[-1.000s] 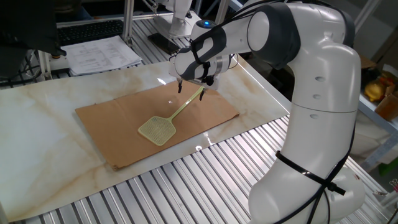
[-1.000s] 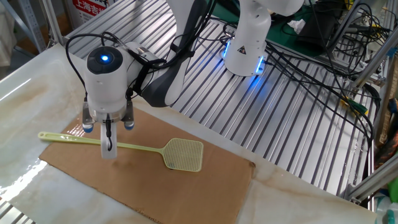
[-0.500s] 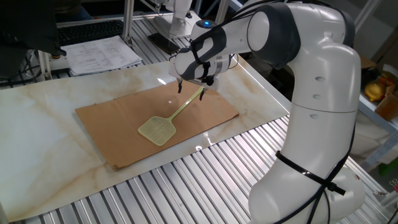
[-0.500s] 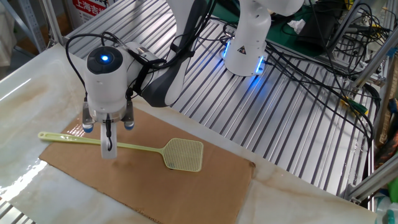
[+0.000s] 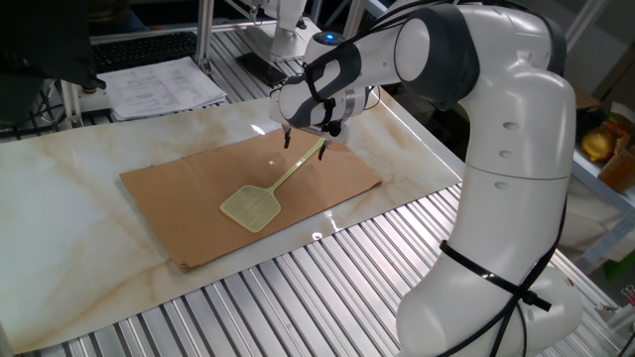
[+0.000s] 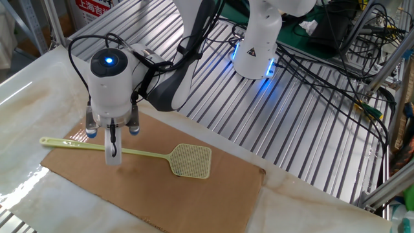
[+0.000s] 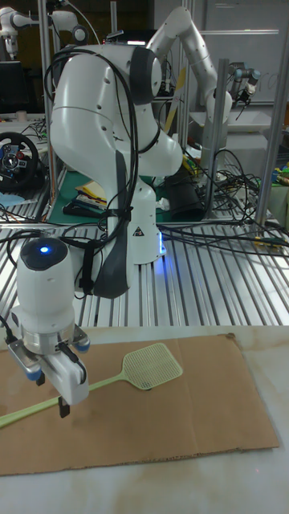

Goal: Swat with a flyswatter

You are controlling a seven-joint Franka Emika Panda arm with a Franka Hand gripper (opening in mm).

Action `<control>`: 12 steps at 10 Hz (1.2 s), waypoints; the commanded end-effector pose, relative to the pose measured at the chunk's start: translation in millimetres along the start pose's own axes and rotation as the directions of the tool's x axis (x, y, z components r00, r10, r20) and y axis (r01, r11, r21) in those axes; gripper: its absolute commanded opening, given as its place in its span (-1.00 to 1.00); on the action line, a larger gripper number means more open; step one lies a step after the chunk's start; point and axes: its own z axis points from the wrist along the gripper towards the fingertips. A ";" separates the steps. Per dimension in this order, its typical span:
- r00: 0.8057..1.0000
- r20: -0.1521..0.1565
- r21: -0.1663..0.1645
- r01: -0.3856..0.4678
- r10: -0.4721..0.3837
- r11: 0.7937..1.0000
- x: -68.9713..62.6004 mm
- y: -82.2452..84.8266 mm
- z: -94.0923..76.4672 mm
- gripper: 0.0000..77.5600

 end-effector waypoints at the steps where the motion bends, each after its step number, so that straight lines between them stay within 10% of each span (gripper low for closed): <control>1: 0.960 -0.033 0.001 -0.278 0.278 0.961 89.6 21.7 -43.2 1.00; 12: 0.960 -0.028 -0.006 -0.281 0.280 0.960 79.3 17.6 -38.1 1.00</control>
